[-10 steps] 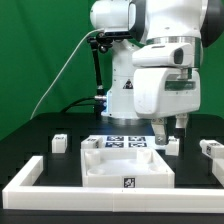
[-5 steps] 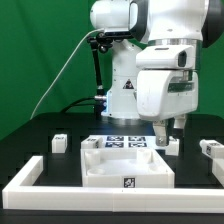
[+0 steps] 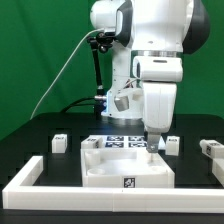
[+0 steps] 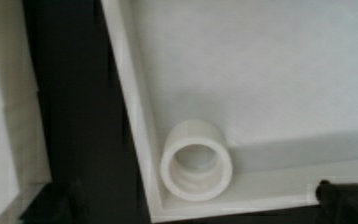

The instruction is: Assemble one leg

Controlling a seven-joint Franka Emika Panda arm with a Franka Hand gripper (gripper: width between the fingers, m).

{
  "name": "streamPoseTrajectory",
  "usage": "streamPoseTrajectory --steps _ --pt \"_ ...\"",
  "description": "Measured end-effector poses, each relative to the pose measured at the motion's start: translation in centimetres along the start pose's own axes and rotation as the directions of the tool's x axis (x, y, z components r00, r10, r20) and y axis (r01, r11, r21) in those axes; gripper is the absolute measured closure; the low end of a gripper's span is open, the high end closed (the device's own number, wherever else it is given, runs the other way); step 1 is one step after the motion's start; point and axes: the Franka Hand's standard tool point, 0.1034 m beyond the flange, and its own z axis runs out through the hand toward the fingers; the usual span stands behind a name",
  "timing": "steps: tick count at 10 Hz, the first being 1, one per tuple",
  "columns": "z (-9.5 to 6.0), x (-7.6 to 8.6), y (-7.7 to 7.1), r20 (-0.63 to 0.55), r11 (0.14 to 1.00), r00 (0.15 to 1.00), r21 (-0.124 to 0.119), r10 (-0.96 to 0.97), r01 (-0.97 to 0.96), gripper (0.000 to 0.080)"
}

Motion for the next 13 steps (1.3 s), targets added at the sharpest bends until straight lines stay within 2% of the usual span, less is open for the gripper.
streamPoseTrajectory --steps 3,5,7,8,11,12,13 --pt "0.2 -0.6 -0.4 0.001 1.0 1.0 0.007 -0.022 0.022 0.015" --pt "1.2 -2.1 -2.9 -0.008 0.999 0.999 0.01 -0.043 0.043 0.015" --pt "2.4 -3.3 -5.5 -0.012 0.999 1.0 0.042 -0.024 0.024 0.015" --pt "2.8 -3.8 -6.3 -0.013 0.998 1.0 0.054 -0.014 0.015 0.015" --pt "2.9 -3.8 -6.3 -0.013 0.998 1.0 0.056 -0.012 0.013 0.015" --pt "2.9 -3.8 -6.6 -0.013 0.998 1.0 0.06 -0.011 0.012 0.015" --pt "2.8 -3.8 -7.6 -0.012 0.998 1.0 0.068 -0.012 0.013 0.015"
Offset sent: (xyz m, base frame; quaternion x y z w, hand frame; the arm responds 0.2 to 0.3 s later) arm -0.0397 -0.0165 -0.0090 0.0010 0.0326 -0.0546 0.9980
